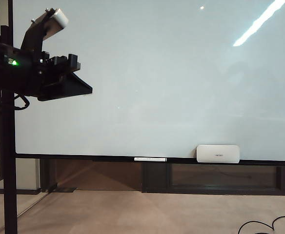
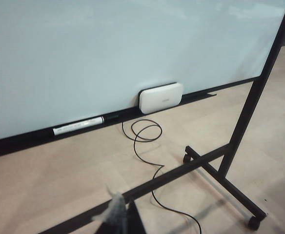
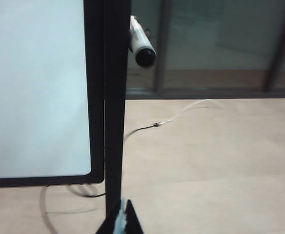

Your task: Reach to the right to find the marker pen, pick it up, and write the number 16 on the whiteboard.

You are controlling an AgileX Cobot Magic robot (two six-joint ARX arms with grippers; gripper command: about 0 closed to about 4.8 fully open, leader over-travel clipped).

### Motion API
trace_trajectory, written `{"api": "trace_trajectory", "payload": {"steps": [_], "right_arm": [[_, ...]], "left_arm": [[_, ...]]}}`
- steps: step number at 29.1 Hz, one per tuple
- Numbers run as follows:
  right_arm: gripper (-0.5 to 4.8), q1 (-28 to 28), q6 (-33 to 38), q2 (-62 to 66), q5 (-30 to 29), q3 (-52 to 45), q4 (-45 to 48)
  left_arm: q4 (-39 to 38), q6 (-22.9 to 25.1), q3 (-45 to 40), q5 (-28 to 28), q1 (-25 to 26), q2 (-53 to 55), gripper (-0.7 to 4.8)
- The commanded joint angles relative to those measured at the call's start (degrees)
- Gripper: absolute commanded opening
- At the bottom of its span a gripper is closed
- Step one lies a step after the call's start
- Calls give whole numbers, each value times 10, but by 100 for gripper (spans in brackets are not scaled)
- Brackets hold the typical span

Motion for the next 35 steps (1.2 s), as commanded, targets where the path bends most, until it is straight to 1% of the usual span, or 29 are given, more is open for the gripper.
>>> {"api": "trace_trajectory", "payload": {"steps": [1,5,9,12,20,21,22,23,25,28,30,35], "right_arm": [[-1,-15,40,29,-56,53,-6],[-1,-16,43,58,-61,103,-8],[-1,-16,64,77,-90,138,-20],[-1,-16,94,98,-111,173,-23],[0,-9,93,134,-115,249,-31],[8,-9,97,138,-117,253,-31],[56,-9,97,139,-119,253,-31],[80,-8,96,139,-119,253,-31],[87,-6,89,139,-112,254,-31],[164,-5,79,139,-112,255,-29],[171,-3,77,139,-110,255,-29],[171,7,81,139,-90,258,-23]], "left_arm": [[8,0,2,0,-3,-1,-5],[7,0,2,-10,-7,-1,-6],[8,0,2,-12,-7,-1,-5],[8,0,3,-13,-7,-1,-5],[-1,5,3,-13,-7,4,-6],[-1,5,3,-13,-7,6,-5],[-3,5,3,-20,-7,8,-5],[-2,5,3,-21,-7,9,-5],[0,5,3,-21,-7,13,-5],[-1,5,3,-21,-7,14,-5],[-1,5,3,-21,-7,14,-5],[-1,5,3,-21,-7,14,-5]]}}
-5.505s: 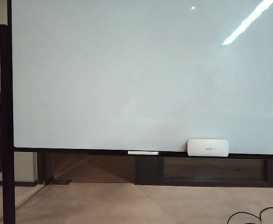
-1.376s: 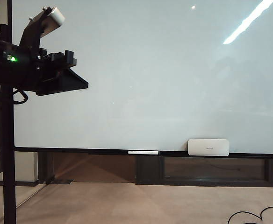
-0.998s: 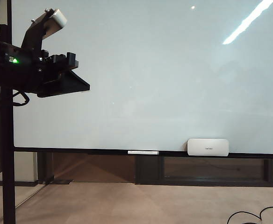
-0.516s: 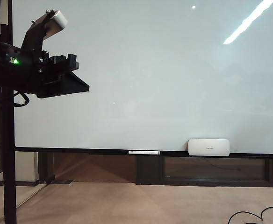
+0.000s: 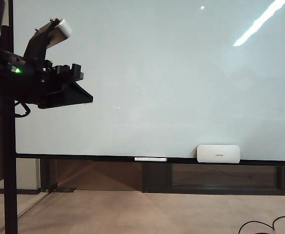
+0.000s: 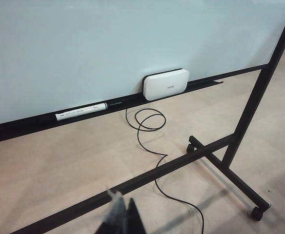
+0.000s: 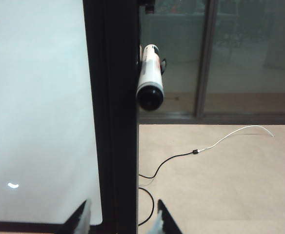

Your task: Reach to the right to find the marker pen, pick it up, and write the number 16 on the whiteboard.

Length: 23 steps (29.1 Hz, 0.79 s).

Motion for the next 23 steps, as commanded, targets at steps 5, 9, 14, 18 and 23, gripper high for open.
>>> {"api": "trace_trajectory", "payload": {"steps": [5,9,14,18,23], "right_arm": [[172,8,-2,-5,44,5,43],[171,10,-10,-5,73,5,54],[172,12,6,-5,88,15,33],[219,12,-20,-5,74,41,-14],[221,12,-21,-5,56,41,-13]], "left_arm": [[9,7,2,-1,0,0,-5],[9,7,2,-2,0,0,-6],[9,13,2,-15,0,0,-6],[9,15,2,-15,0,0,-5],[8,15,2,-16,0,0,-6]]}}
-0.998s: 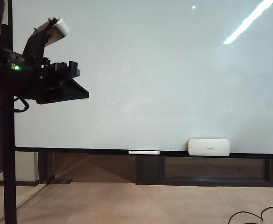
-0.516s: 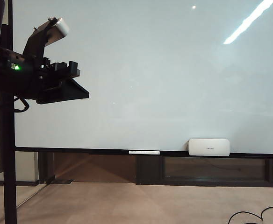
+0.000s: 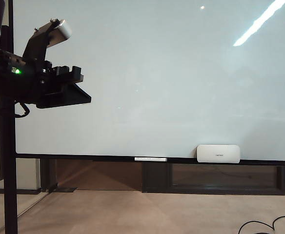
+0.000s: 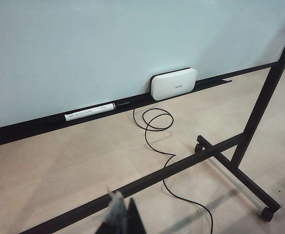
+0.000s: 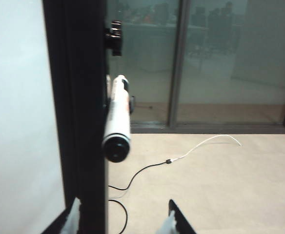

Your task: Reach to the right to find the marker pen, pick it up, and write the number 16 on the whiteboard.

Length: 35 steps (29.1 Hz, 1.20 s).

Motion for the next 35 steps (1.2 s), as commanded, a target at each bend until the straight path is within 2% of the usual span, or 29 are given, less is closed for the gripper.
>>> {"api": "trace_trajectory", "payload": {"steps": [1,3,5,16,25,35], "right_arm": [[222,1,-2,-4,-13,2,3],[255,2,-10,-4,-21,2,0],[266,2,-13,-4,-21,2,0],[268,2,-30,-4,-25,2,1],[268,4,-31,7,-16,63,-48],[268,10,-44,28,-5,79,-46]], "left_arm": [[8,2,2,-1,0,-1,-5],[5,2,2,-1,0,-1,-5],[5,2,2,-1,0,-1,-6],[3,2,2,-1,0,-1,-5],[1,2,2,-1,0,-1,-5],[1,2,2,-1,0,-1,-6]]}}
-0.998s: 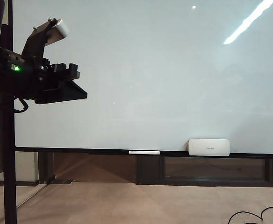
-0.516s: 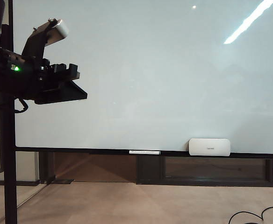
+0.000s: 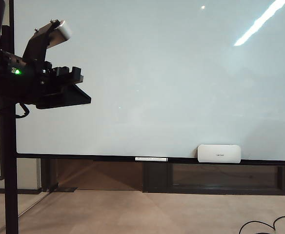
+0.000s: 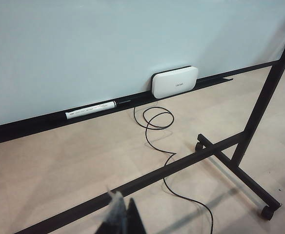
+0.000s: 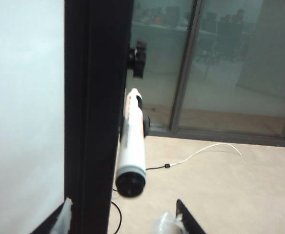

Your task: Reach to the right to find the marker pen, pick it up, and write the number 16 on the whiteboard.

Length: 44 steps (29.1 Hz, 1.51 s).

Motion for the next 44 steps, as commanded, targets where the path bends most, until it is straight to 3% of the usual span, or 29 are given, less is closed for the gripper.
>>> {"api": "trace_trajectory", "payload": {"steps": [1,44], "right_arm": [[268,2,-1,7,4,10,5],[244,20,-2,7,89,28,26]], "left_arm": [[4,3,2,-1,0,-1,-5],[0,0,2,1,0,-1,-6]]}}
